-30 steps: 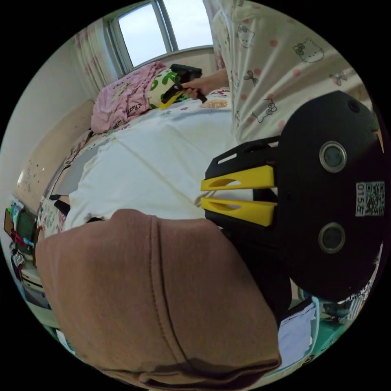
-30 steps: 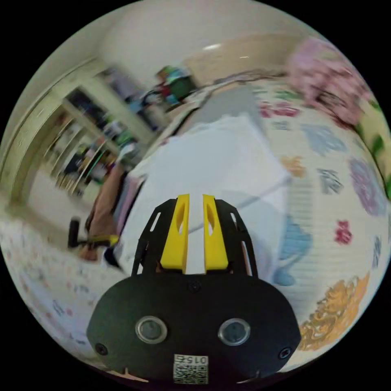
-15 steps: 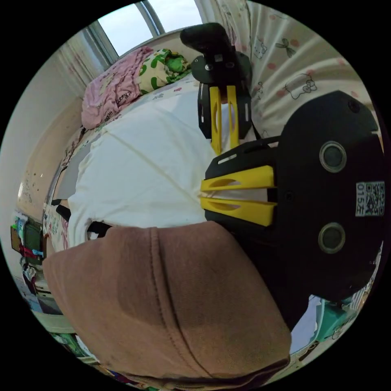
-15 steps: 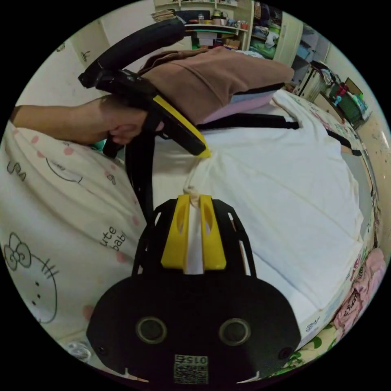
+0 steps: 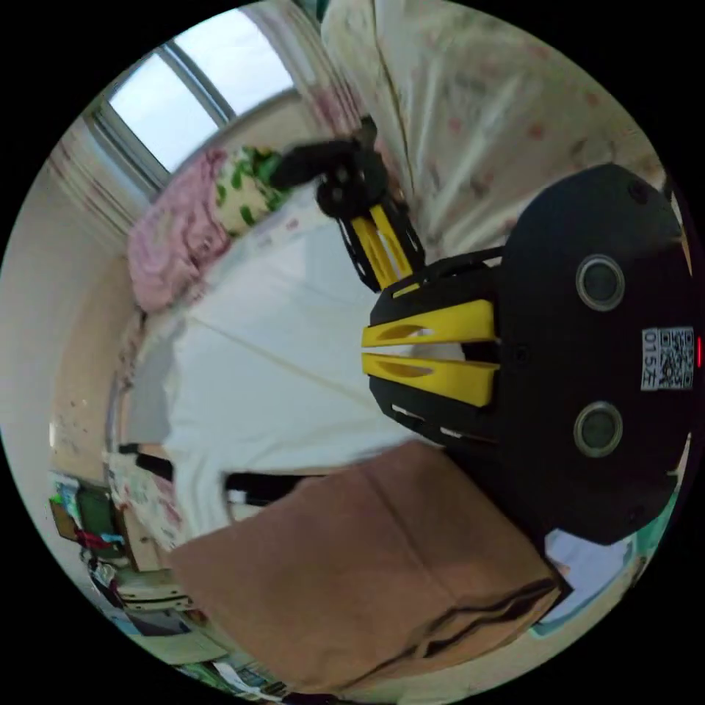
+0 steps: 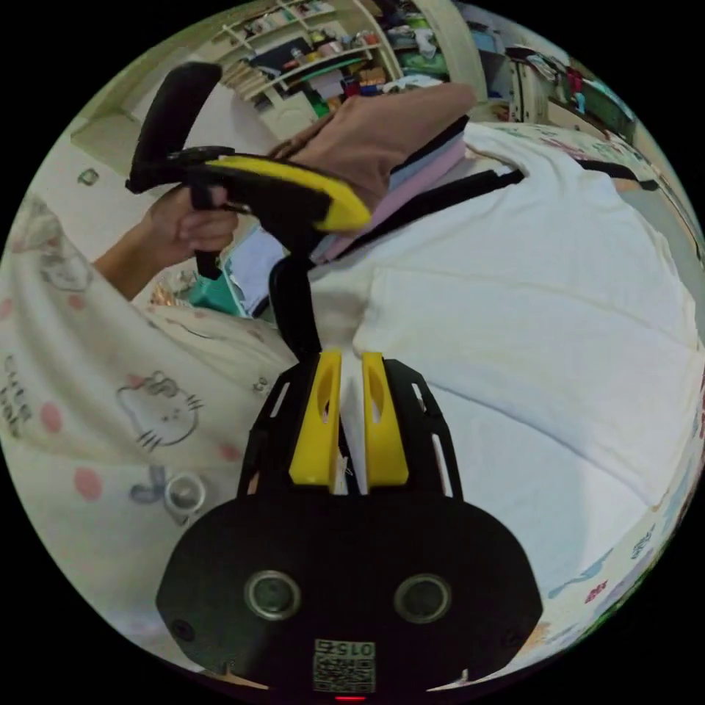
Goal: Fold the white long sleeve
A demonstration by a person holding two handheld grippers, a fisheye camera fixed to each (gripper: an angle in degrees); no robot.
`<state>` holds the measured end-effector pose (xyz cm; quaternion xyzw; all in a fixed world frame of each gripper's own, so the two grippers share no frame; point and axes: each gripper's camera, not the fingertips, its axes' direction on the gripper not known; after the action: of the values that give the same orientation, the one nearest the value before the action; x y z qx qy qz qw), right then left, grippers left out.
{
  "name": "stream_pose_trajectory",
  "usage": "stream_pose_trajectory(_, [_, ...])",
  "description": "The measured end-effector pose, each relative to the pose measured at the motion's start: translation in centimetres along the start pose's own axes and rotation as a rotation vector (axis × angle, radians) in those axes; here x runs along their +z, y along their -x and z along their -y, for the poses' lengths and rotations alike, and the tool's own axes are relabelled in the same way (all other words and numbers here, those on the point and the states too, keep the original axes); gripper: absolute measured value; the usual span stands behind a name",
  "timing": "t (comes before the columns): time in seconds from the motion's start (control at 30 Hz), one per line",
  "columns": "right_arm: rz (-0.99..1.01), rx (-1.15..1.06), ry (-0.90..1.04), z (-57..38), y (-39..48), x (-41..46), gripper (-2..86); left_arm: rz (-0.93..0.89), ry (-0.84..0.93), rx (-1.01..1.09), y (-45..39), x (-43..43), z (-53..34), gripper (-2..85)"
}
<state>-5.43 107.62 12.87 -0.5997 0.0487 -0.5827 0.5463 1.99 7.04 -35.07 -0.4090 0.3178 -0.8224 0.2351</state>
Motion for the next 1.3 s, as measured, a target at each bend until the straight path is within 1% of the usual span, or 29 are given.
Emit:
stream_pose_trajectory(0.03, [0.001,0.026,-0.036,-0.1,-0.3,-0.8,4.5,-0.006,-0.068,-0.012,0.6,-1.6,0.6,2.3])
stream_pose_trajectory(0.07, [-0.018,0.06,-0.065,-0.1,-0.7,-1.4,3.3,0.015,-0.205,-0.051,2.2,-4.9,1.6,3.5])
stream_pose_trajectory(0.1, [-0.03,0.074,-0.074,-0.1,-0.9,-1.5,2.7,0.063,-0.333,-0.112,4.4,-8.1,2.6,4.5])
stream_pose_trajectory(0.13, [-0.056,0.103,-0.078,0.1,-1.4,-1.6,1.8,0.095,-0.392,-0.145,5.6,-9.5,3.0,5.0])
stream_pose_trajectory(0.17, [-0.083,0.14,-0.068,0.3,-2.0,-1.6,1.0,0.171,-0.49,-0.209,8.2,-12.0,3.8,5.4])
stream_pose_trajectory(0.2, [-0.096,0.158,-0.063,0.5,-2.2,-1.6,0.8,0.247,-0.543,-0.279,10.9,-13.9,4.8,6.0])
stream_pose_trajectory(0.27, [-0.149,0.208,-0.042,1.2,-2.9,-1.3,0.0,0.324,-0.578,-0.359,15.2,-15.8,6.8,7.3])
stream_pose_trajectory(0.33, [-0.193,0.239,-0.014,1.7,-3.3,-0.8,-0.3,0.339,-0.591,-0.456,20.1,-16.8,8.8,8.9])
stream_pose_trajectory(0.4, [-0.227,0.26,0.034,2.3,-3.5,0.0,-0.4,0.282,-0.575,-0.597,26.8,-16.7,11.3,10.7])
stream_pose_trajectory(0.43, [-0.248,0.267,0.072,2.6,-3.6,0.7,-0.5,0.266,-0.574,-0.629,28.4,-16.5,11.8,10.9])
stream_pose_trajectory(0.5, [-0.276,0.266,0.139,3.1,-3.6,1.9,-0.5,0.205,-0.558,-0.768,34.3,-14.9,13.3,11.3])
stream_pose_trajectory(0.53, [-0.291,0.266,0.187,3.4,-3.7,2.8,-0.6,0.197,-0.548,-0.795,35.5,-14.4,13.7,11.3])
stream_pose_trajectory(0.6, [-0.299,0.25,0.167,3.5,-3.7,2.8,-0.6,0.166,-0.516,-0.871,39.4,-12.2,15.2,11.5])
stream_pose_trajectory(0.67, [-0.26,0.27,0.184,3.6,-4.4,2.7,-0.5,0.177,-0.503,-0.913,41.6,-10.6,16.1,11.6])
stream_pose_trajectory(0.73, [-0.235,0.267,0.217,3.9,-5.0,2.7,-0.5,0.203,-0.454,-0.976,44.1,-8.6,16.8,11.9])
stream_pose_trajectory(0.8, [-0.215,0.262,0.259,4.3,-5.6,2.7,-0.5,0.127,-0.379,-1.067,47.8,-5.9,17.1,11.9])
stream_pose_trajectory(0.87, [-0.189,0.267,0.289,4.4,-6.3,2.6,-0.5,0.153,-0.352,-1.101,49.7,-4.5,17.1,11.8])
stream_pose_trajectory(0.93, [-0.17,0.29,0.279,3.9,-6.9,2.4,-0.5,0.224,-0.301,-1.112,51.0,-3.3,17.0,11.6])
stream_pose_trajectory(1.0, [-0.165,0.3,0.267,3.3,-7.1,2.2,-0.5,0.315,-0.207,-1.053,51.9,-1.2,17.1,10.2])
stream_pose_trajectory(1.03, [-0.173,0.293,0.268,3.1,-7.2,2.1,-0.5,0.352,-0.204,-1.033,51.7,-0.8,17.1,9.5])
stream_pose_trajectory(1.07, [-0.185,0.284,0.275,2.8,-7.2,2.1,-0.5,0.434,-0.235,-1.0,51.0,-0.6,16.7,5.2])
stream_pose_trajectory(1.1, [-0.19,0.28,0.279,2.7,-7.2,2.0,-0.5,0.438,-0.281,-0.973,50.7,-0.3,16.3,2.4])
stream_pose_trajectory(1.17, [-0.204,0.265,0.294,2.2,-7.4,1.9,-0.5,0.386,-0.309,-1.006,51.0,-0.7,16.0,0.9])
stream_pose_trajectory(1.23, [-0.202,0.268,0.293,1.6,-7.7,1.7,-0.5,0.385,-0.356,-0.976,50.2,-1.4,16.5,0.2])
stream_pose_trajectory(1.3, [-0.197,0.283,0.278,0.7,-8.1,1.3,-0.4,0.421,-0.485,-0.823,46.8,-3.2,18.5,-0.2])
